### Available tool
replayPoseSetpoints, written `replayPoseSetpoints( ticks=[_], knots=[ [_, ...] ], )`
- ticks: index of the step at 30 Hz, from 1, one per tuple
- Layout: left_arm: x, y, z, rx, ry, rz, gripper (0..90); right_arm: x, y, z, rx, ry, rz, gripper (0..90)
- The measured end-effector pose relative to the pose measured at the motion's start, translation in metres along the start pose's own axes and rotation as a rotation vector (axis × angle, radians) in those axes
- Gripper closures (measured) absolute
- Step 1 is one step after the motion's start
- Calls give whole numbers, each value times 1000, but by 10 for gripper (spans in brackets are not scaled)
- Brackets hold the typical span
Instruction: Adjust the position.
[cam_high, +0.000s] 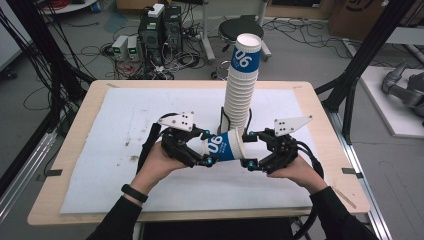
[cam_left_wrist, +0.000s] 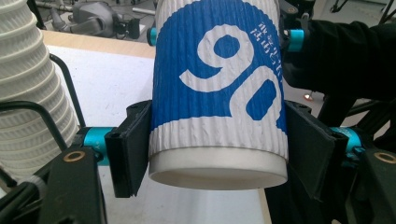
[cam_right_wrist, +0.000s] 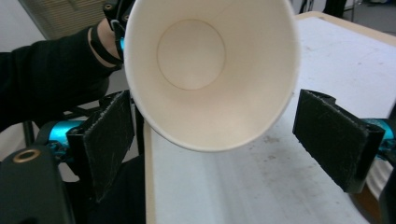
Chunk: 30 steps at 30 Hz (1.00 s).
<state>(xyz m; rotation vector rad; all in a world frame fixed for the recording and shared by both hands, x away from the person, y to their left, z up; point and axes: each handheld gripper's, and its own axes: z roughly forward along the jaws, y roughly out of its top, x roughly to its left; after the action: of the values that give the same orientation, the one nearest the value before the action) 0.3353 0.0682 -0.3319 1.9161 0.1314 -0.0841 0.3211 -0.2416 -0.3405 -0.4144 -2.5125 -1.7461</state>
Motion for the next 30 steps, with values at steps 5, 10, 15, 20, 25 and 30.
replayPoseSetpoints(
  ticks=[5, 10, 15, 20, 25, 30],
  knots=[
    [-2, 0, 4, -19, -4, 7, 291, 1, -1, 7, -2, -13, 35, 132],
    [-4, 0, 11, -9, -18, 19, 291, 2, 1, 8, -52, 30, 38, 134],
    [-5, -2, 20, 25, -16, 19, 295, 2, 0, 7, -81, 35, 25, 184],
    [-5, -3, 23, 88, -19, 9, 292, 0, 0, 7, -53, 37, 17, 205],
    [-9, -1, 31, 219, 7, 15, 219, 4, 4, 11, 64, -15, -36, 207],
    [-11, -3, 42, 299, 21, 16, 213, 6, 4, 14, 114, -28, -57, 207]
  ],
)
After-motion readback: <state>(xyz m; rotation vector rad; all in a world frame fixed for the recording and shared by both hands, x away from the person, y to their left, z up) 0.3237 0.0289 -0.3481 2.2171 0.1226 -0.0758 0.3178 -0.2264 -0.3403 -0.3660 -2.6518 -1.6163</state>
